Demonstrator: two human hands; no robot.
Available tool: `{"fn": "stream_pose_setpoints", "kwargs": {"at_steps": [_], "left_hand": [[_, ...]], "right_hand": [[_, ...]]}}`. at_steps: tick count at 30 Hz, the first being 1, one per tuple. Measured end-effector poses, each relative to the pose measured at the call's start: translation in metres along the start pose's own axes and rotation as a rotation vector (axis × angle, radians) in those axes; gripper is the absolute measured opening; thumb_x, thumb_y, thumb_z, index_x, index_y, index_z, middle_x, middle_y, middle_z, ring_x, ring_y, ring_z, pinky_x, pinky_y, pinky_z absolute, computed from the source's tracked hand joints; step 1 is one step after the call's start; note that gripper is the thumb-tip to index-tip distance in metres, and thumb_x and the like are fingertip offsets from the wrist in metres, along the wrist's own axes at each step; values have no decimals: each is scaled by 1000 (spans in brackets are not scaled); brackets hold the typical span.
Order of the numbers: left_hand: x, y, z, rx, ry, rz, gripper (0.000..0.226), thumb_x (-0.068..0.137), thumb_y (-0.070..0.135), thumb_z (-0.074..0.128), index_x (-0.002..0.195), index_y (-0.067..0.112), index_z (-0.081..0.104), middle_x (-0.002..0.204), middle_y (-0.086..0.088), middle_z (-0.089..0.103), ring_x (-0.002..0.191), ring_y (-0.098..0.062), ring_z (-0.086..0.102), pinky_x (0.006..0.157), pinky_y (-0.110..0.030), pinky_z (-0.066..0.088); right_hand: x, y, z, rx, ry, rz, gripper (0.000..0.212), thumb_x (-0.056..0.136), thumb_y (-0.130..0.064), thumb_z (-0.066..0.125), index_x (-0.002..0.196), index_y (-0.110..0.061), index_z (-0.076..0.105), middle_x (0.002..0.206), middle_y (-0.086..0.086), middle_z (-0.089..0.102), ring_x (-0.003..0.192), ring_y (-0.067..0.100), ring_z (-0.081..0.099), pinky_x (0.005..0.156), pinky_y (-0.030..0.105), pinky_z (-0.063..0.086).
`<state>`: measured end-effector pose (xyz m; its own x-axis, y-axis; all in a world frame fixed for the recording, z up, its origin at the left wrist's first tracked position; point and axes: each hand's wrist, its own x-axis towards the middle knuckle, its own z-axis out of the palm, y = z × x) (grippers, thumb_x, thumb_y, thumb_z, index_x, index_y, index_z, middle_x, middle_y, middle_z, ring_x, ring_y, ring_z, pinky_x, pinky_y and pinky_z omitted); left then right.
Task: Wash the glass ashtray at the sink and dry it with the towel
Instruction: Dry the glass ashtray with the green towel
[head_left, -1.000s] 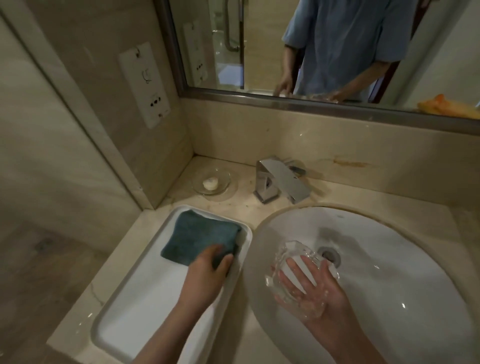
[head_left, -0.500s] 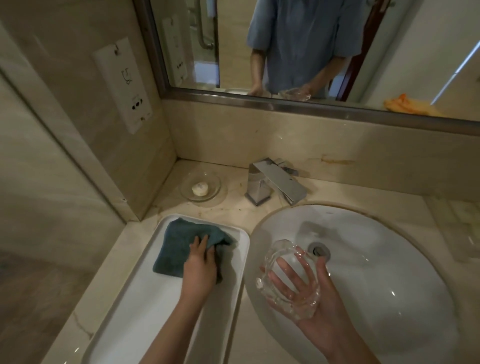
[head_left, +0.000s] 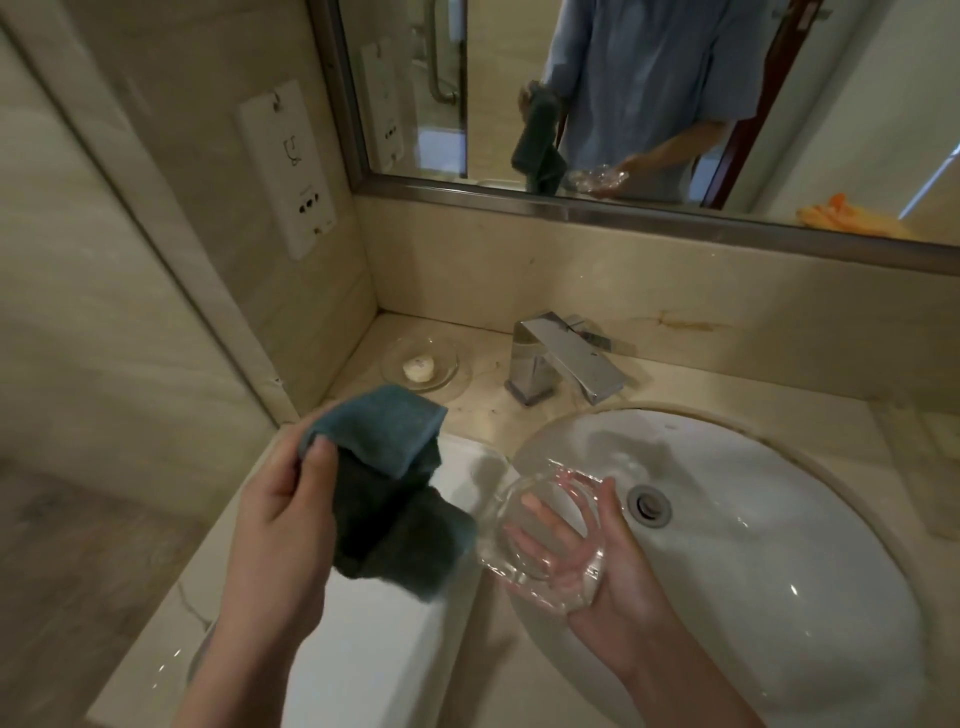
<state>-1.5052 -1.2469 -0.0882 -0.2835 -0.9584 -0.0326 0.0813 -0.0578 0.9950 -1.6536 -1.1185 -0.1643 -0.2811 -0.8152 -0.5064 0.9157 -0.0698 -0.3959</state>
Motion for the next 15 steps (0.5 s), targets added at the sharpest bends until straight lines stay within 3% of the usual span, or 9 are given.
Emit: {"fn": "stream_pose_setpoints", "kwargs": {"at_steps": [2, 4, 6, 9, 11, 13, 14, 15], "left_hand": [[-11, 23, 6, -114, -13, 11, 32, 88, 31, 44, 73, 38, 72, 86, 12, 70, 94, -12, 62, 82, -32, 53], [-22, 40, 13, -163, -50, 62, 22, 65, 46, 53, 70, 40, 73, 77, 15, 72, 81, -3, 66, 71, -22, 57], [-30, 45, 19, -143, -73, 73, 24, 55, 49, 53, 70, 43, 72, 75, 17, 72, 76, 0, 67, 64, -22, 57], [-37, 38, 32, 37, -168, 42, 22, 71, 41, 50, 78, 50, 68, 88, 19, 68, 88, -5, 65, 70, -33, 55], [-46, 29, 46, 239, -276, 82, 25, 85, 25, 49, 88, 48, 59, 88, 27, 62, 80, 9, 61, 58, -21, 56], [-56, 15, 58, 368, -369, 139, 31, 90, 12, 48, 90, 43, 51, 80, 36, 61, 66, 14, 57, 55, -12, 51], [-59, 6, 62, 415, -418, 160, 31, 89, 10, 50, 89, 41, 50, 81, 33, 62, 66, 12, 57, 56, -8, 47], [-62, -3, 65, 465, -461, 166, 30, 88, 10, 52, 88, 40, 50, 82, 26, 64, 71, 12, 58, 58, -4, 43]], "right_hand": [[-2, -2, 7, -9, 21, -13, 61, 72, -55, 51, 125, -26, 54, 125, 12, 62, 109, 35, 61, 64, 45, 58], [-5, -2, 14, 15, 35, -30, 57, 71, -53, 53, 121, -27, 57, 123, 11, 62, 109, 35, 60, 62, 44, 57], [-9, -3, 21, 38, 28, -50, 47, 70, -52, 55, 108, -26, 64, 119, 12, 63, 106, 35, 60, 65, 49, 57], [-10, -3, 25, 64, 50, -43, 42, 77, -51, 53, 108, -25, 65, 115, 12, 64, 102, 35, 62, 66, 50, 57], [-7, -3, 24, 64, 45, -21, 49, 80, -54, 51, 114, -21, 65, 116, 13, 66, 102, 34, 64, 67, 45, 58], [-8, -4, 28, 57, -28, -33, 46, 86, -46, 50, 98, -8, 73, 96, 17, 71, 84, 32, 68, 63, 37, 58], [-9, -5, 28, 17, -52, -60, 34, 86, -33, 53, 85, -6, 73, 79, 16, 71, 70, 31, 66, 56, 33, 57], [-12, -5, 29, 0, -94, -92, 13, 75, -18, 62, 76, -6, 67, 64, 12, 68, 59, 29, 63, 49, 30, 54]]}}
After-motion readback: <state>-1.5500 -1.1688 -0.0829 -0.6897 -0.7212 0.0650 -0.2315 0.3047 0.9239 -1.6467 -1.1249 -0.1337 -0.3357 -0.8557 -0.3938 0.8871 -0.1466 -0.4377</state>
